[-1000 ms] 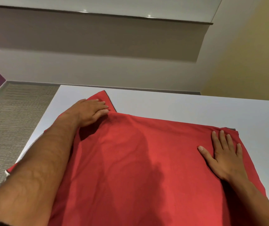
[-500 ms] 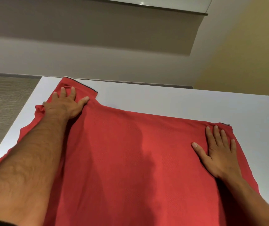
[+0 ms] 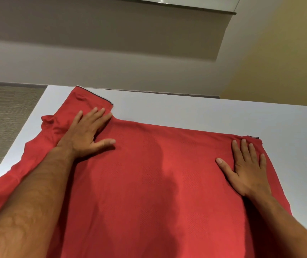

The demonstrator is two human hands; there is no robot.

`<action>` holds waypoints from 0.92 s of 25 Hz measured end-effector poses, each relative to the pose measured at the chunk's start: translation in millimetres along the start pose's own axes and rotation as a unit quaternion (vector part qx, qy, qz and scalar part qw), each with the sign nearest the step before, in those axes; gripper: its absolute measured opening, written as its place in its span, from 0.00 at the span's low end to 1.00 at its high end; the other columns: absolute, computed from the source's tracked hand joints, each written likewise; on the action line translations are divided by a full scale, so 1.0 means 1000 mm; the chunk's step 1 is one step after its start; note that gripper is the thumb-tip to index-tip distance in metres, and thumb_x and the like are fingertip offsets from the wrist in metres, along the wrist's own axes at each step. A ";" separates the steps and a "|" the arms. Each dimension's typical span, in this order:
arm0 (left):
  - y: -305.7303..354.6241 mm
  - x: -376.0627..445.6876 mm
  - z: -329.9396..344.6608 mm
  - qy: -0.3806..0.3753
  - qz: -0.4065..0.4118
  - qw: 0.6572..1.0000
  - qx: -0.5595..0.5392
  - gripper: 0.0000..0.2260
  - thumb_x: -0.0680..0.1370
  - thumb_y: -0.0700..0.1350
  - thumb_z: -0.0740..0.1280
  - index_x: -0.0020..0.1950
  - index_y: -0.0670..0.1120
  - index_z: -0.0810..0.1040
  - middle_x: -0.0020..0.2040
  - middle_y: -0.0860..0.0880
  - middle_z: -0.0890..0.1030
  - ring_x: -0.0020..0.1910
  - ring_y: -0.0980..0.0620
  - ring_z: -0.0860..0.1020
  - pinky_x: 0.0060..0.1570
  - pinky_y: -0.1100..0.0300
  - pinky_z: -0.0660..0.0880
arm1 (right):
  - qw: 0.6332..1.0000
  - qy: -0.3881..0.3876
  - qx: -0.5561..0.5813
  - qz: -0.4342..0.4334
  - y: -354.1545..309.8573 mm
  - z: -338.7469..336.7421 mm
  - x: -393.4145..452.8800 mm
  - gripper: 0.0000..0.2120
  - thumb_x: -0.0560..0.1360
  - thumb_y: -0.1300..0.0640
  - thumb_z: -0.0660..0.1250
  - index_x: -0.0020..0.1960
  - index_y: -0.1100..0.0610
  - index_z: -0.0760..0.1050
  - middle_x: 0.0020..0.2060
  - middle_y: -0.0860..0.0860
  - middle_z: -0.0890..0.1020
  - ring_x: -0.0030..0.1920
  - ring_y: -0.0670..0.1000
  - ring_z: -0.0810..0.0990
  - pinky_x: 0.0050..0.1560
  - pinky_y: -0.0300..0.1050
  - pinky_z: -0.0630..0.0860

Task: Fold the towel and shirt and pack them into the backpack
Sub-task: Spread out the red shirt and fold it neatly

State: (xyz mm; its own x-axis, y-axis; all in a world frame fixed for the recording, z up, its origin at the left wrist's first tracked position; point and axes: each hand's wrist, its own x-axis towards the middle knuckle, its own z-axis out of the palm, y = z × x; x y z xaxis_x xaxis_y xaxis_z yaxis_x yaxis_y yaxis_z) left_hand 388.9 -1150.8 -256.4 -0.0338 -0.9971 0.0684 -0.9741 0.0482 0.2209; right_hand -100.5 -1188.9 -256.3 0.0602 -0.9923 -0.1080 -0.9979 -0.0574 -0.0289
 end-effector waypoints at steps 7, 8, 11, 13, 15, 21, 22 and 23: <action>-0.010 -0.003 -0.004 -0.091 -0.069 0.988 0.106 0.42 0.67 0.81 0.39 0.77 0.66 0.35 0.81 0.51 0.40 0.79 0.50 0.38 0.74 0.37 0.34 | 1.000 -0.010 -0.003 -0.011 0.003 -0.003 0.007 0.44 0.71 0.23 0.36 0.80 0.47 0.41 0.80 0.49 0.43 0.79 0.50 0.39 0.77 0.59 0.39; -0.008 -0.004 -0.004 -0.094 -0.079 0.984 0.129 0.41 0.67 0.81 0.37 0.77 0.66 0.34 0.81 0.50 0.40 0.79 0.49 0.38 0.73 0.36 0.33 | 1.000 -0.013 -0.005 -0.012 0.004 -0.003 0.007 0.45 0.71 0.23 0.36 0.80 0.46 0.41 0.80 0.49 0.42 0.79 0.50 0.39 0.77 0.60 0.39; 0.001 -0.012 -0.007 -0.084 -0.108 0.977 0.163 0.43 0.67 0.81 0.35 0.78 0.63 0.34 0.81 0.48 0.41 0.80 0.46 0.38 0.73 0.35 0.35 | 1.000 -0.025 -0.008 -0.012 0.004 -0.003 0.008 0.46 0.69 0.22 0.35 0.80 0.47 0.40 0.80 0.50 0.42 0.79 0.51 0.38 0.77 0.60 0.39; 0.007 -0.022 -0.013 -0.078 -0.110 0.982 0.134 0.44 0.67 0.81 0.37 0.79 0.61 0.37 0.82 0.48 0.43 0.80 0.46 0.39 0.73 0.36 0.36 | 0.998 -0.056 0.003 -0.013 0.006 -0.008 0.011 0.47 0.68 0.21 0.34 0.79 0.47 0.39 0.79 0.50 0.40 0.79 0.51 0.37 0.76 0.61 0.37; 0.015 -0.039 -0.020 -0.056 -0.098 0.989 0.098 0.44 0.69 0.80 0.40 0.80 0.60 0.42 0.82 0.47 0.46 0.80 0.47 0.41 0.74 0.37 0.37 | 0.997 -0.077 0.024 -0.020 0.006 -0.017 0.007 0.49 0.67 0.21 0.35 0.80 0.48 0.40 0.80 0.51 0.41 0.79 0.51 0.37 0.76 0.61 0.37; 0.048 -0.128 -0.024 0.009 -0.112 0.992 0.054 0.43 0.72 0.77 0.45 0.81 0.55 0.52 0.81 0.46 0.55 0.80 0.46 0.52 0.75 0.38 0.48 | 0.993 -0.009 0.102 -0.059 -0.022 -0.005 -0.095 0.44 0.73 0.25 0.43 0.80 0.49 0.44 0.80 0.53 0.47 0.79 0.50 0.40 0.77 0.59 0.39; 0.051 -0.146 -0.021 0.002 -0.122 0.990 0.063 0.43 0.72 0.77 0.45 0.81 0.55 0.53 0.81 0.46 0.55 0.80 0.46 0.53 0.75 0.38 0.49 | 0.994 -0.010 0.084 -0.066 -0.023 0.001 -0.116 0.43 0.73 0.25 0.43 0.80 0.49 0.44 0.80 0.52 0.47 0.79 0.50 0.39 0.77 0.59 0.39; 0.053 -0.165 -0.019 -0.010 -0.134 0.988 0.077 0.43 0.72 0.78 0.45 0.81 0.55 0.53 0.81 0.46 0.56 0.79 0.45 0.54 0.75 0.38 0.48 | 0.996 -0.010 0.061 -0.069 -0.022 0.005 -0.134 0.43 0.73 0.25 0.42 0.80 0.49 0.44 0.80 0.52 0.46 0.79 0.50 0.38 0.77 0.60 0.38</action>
State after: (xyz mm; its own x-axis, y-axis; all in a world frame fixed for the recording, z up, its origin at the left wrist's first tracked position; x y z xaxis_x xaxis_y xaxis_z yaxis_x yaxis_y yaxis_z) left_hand 347.6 -982.9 -237.7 0.2272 -0.9738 0.0070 -0.9710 -0.2260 0.0778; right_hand -87.0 -1053.8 -246.5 0.1979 -0.9734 -0.1150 -0.9701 -0.1778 -0.1652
